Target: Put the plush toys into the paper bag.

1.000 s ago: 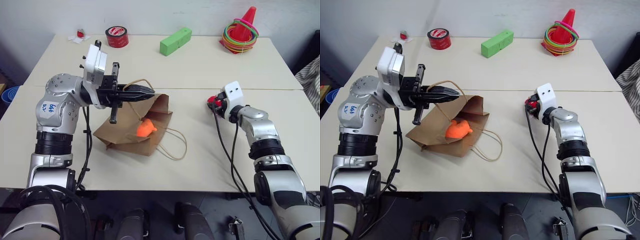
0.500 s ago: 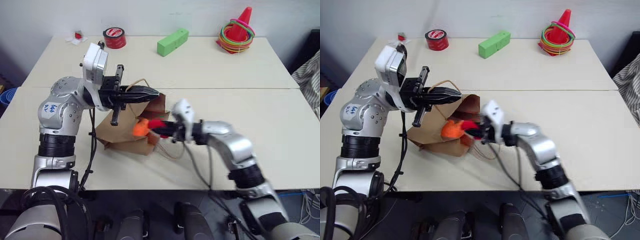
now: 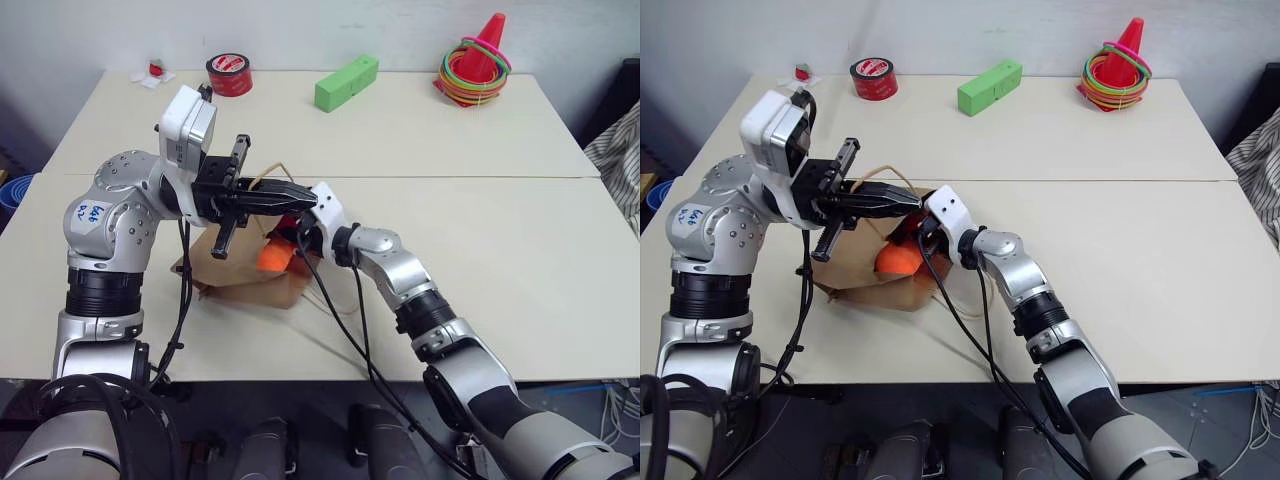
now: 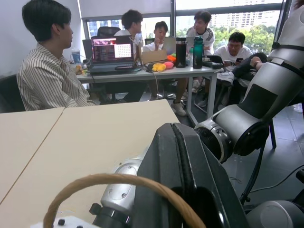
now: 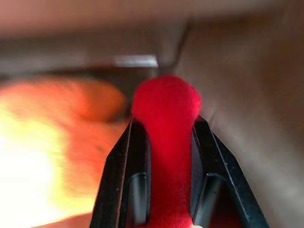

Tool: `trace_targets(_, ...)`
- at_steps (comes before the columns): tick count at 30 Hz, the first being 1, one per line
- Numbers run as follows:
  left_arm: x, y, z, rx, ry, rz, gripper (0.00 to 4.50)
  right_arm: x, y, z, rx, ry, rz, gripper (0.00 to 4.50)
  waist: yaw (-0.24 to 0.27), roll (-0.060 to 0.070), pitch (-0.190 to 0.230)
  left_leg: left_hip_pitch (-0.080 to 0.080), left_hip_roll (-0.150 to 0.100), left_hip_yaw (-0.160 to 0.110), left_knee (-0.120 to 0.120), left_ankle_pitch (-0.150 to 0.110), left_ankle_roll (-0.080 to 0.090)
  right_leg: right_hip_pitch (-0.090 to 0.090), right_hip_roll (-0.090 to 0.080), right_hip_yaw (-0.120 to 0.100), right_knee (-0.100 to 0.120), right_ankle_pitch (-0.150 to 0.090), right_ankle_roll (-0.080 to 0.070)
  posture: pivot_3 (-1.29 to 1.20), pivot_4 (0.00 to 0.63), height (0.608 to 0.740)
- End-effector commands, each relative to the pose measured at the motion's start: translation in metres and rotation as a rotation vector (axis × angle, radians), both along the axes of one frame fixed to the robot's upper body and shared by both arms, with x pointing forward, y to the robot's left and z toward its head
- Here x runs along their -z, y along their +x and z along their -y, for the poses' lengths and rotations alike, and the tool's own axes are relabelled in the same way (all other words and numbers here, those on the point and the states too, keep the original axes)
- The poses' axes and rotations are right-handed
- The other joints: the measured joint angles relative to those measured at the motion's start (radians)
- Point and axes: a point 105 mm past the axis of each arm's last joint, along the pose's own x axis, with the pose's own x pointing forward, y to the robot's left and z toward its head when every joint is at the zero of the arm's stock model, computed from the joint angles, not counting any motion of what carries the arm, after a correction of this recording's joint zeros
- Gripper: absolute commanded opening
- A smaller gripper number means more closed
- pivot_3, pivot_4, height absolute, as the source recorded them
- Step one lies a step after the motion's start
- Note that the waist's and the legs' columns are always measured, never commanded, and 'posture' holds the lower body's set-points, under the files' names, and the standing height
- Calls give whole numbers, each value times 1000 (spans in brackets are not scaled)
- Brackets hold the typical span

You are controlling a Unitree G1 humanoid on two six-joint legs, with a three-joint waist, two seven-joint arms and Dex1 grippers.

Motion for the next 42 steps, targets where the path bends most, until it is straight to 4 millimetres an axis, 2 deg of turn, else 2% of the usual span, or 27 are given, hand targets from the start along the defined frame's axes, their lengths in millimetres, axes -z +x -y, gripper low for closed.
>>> trace_targets(1, -8, -6, 0, 18, -22, 46, 0, 2, 6, -1, 37, -53, 92, 470, -3, 0, 0, 0, 0, 0, 0, 0, 0, 0, 0, 0, 0, 0, 0, 0, 150, 740)
trace_targets(4, -9, -5, 0, 9, -27, 49, 0, -2, 4, -3, 21, 39, 59, 470, -5, 0, 0, 0, 0, 0, 0, 0, 0, 0, 0, 0, 0, 0, 0, 0, 150, 740)
trace_targets(8, -10, -3, -1, -5, -34, 51, 0, -6, -5, -6, -51, 30, 41, 1813, -10, 0, 0, 0, 0, 0, 0, 0, 0, 0, 0, 0, 0, 0, 0, 0, 150, 740)
trace_targets(10, -9, -3, -2, -16, -35, 51, 0, -17, -16, -6, -118, 76, 2, 2561, -11, 0, 0, 0, 0, 0, 0, 0, 0, 0, -1, 0, 0, 0, 0, 0, 150, 740)
trace_targets(12, -8, -2, -4, -25, -32, 52, 0, -24, -33, -1, -210, 78, -48, 3274, -9, 0, 0, 0, 0, -1, 0, 0, 0, 0, -1, 0, 0, 0, 0, 0, 150, 740)
trace_targets(15, -7, -1, -4, -36, -36, 54, 0, -27, -47, 13, -254, 46, -78, 4346, -3, 0, 0, 0, 0, -1, 0, 0, 0, 0, -1, 0, 0, 0, 0, 0, 150, 740)
trace_targets(16, -7, 0, -5, -42, -38, 55, 0, -28, -49, 18, -250, 46, -85, 4465, -1, 0, 0, 0, 0, -1, 0, 0, 0, 0, -1, 0, 0, 0, 0, 0, 150, 740)
trace_targets(21, -2, -2, -6, -53, -37, 49, 0, -35, -61, 51, -251, 87, -169, 4465, 7, 0, 0, 0, 1, 0, 0, 0, 0, 0, -1, 0, 0, 0, 0, 0, 150, 740)
trace_targets(23, -2, -3, -6, -53, -38, 49, 0, -26, -60, 73, -205, 73, -237, 4465, 13, 0, 0, 0, 0, 0, 0, 0, 0, 0, -1, 0, 0, 0, 0, 0, 150, 740)
trace_targets(26, -2, -3, -5, -51, -38, 50, 0, -10, -58, 95, -138, 22, -323, 4465, 18, 0, 0, 0, 0, 0, 0, 0, 0, 0, -2, 0, -1, 0, 0, 0, 150, 740)
trace_targets(28, 0, -4, -5, -49, -36, 49, 0, 2, -60, 102, -123, -6, -401, 4465, 16, 0, 0, 0, -1, 0, 1, 0, 1, 0, -2, 0, -1, 0, 0, 0, 150, 740)
trace_targets(31, 1, -4, -4, -47, -33, 48, 0, 13, -68, 103, -154, -33, -506, 4465, 12, 0, 0, 0, 0, 0, 0, -1, 1, 0, -1, 0, -1, 0, 0, 0, 150, 740)
trace_targets(34, 1, -4, -4, -47, -32, 48, 0, 16, -76, 99, -187, -24, -593, 3883, 13, 0, 0, 1, 1, 1, 0, -1, 0, 0, 0, 0, 0, 0, 0, 0, 150, 740)
trace_targets(42, 2, -2, -4, -49, -33, 49, 0, 0, -87, 93, -246, 155, -672, 1099, 16, 0, 0, 0, 1, 1, 0, -1, 0, 0, -1, 0, 0, 0, 0, 0, 150, 740)
